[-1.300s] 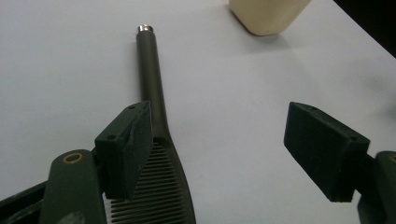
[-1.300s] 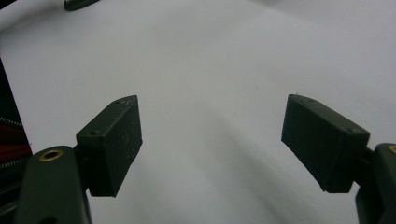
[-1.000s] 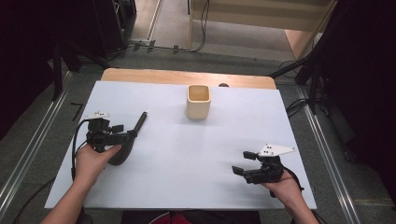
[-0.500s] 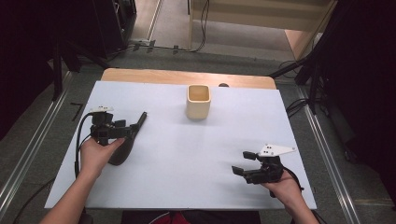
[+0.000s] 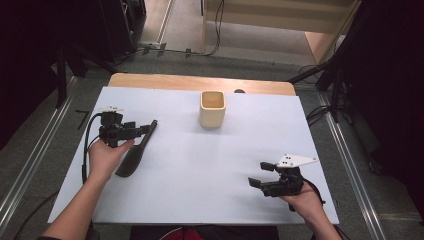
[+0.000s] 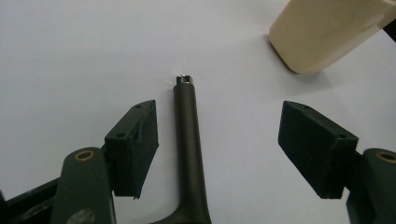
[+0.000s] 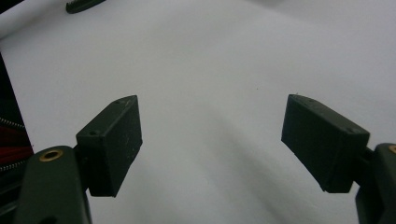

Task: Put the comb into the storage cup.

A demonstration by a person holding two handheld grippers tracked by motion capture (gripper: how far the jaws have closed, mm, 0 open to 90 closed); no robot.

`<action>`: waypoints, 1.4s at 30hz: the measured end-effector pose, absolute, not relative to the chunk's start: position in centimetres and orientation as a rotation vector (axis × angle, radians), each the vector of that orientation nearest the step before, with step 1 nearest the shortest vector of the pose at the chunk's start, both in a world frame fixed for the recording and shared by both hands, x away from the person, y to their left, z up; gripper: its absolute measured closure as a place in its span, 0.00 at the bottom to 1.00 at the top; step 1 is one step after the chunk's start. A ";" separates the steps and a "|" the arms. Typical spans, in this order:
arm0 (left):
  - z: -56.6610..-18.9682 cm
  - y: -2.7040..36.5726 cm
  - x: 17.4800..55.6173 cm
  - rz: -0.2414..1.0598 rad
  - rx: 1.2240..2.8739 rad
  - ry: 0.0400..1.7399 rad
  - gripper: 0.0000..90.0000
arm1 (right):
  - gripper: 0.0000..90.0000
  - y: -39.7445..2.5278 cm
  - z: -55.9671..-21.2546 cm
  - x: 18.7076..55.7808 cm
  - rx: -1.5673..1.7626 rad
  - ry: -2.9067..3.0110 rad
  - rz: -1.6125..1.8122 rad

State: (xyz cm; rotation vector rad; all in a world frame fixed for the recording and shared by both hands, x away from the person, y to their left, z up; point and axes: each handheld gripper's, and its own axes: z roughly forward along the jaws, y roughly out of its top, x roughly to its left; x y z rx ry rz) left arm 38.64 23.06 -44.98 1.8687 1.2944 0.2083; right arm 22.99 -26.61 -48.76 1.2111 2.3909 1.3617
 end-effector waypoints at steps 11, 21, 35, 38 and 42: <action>-44.8 22.8 40.4 0.270 1.865 1.304 0.34 | 0.20 -26.6 -48.8 23.0 1.216 2.391 1.358; -44.7 22.9 42.0 0.313 1.855 1.330 0.35 | 0.20 -26.7 -48.7 23.0 1.211 2.390 1.360; -45.2 22.3 43.1 0.327 1.850 1.346 0.45 | 0.20 -26.7 -48.8 23.0 1.209 2.392 1.360; -45.1 22.4 43.1 0.316 1.829 1.340 0.56 | 0.20 -26.7 -48.7 23.0 1.209 2.393 1.361; -45.4 22.3 43.2 0.334 1.846 1.329 0.68 | 0.20 -26.7 -48.7 23.0 1.213 2.391 1.356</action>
